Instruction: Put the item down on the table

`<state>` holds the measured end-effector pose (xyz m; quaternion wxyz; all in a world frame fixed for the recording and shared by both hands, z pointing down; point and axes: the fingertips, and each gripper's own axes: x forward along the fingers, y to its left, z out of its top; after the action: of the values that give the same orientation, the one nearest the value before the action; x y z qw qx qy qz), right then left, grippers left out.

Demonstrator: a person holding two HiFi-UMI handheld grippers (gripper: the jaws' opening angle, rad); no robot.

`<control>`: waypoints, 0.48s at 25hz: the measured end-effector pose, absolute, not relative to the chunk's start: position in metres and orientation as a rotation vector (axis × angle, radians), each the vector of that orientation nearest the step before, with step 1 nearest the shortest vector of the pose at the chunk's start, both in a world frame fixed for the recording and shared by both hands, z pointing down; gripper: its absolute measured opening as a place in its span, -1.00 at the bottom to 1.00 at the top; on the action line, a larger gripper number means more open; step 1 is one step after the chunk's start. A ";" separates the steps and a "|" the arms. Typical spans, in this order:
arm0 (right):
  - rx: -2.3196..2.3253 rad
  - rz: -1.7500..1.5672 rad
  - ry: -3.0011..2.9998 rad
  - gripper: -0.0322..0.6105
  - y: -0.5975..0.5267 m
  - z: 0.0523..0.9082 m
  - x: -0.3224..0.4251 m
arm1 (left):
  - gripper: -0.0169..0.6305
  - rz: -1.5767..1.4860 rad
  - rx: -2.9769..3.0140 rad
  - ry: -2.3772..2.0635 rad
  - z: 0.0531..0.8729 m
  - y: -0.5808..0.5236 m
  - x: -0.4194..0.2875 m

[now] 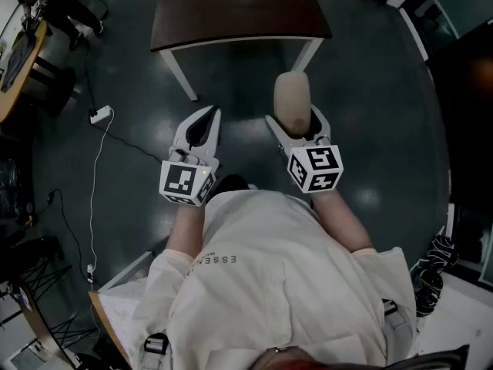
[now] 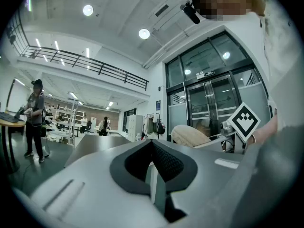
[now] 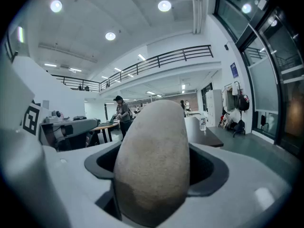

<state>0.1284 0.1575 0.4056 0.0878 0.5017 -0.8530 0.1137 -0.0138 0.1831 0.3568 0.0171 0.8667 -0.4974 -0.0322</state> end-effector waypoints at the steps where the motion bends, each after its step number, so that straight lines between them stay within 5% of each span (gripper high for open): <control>1: 1.494 0.340 -2.541 0.31 0.157 0.405 0.129 | -0.90 -0.101 2.693 -1.546 0.357 0.183 -0.013; 12: 1.489 0.383 -2.540 0.31 0.155 0.410 0.132 | -0.90 -0.085 2.681 -1.545 0.362 0.184 -0.013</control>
<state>0.1325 0.1551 0.4099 0.0864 0.4996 -0.8523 0.1286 -0.0125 0.1835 0.3623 0.0232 0.8659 -0.4989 -0.0276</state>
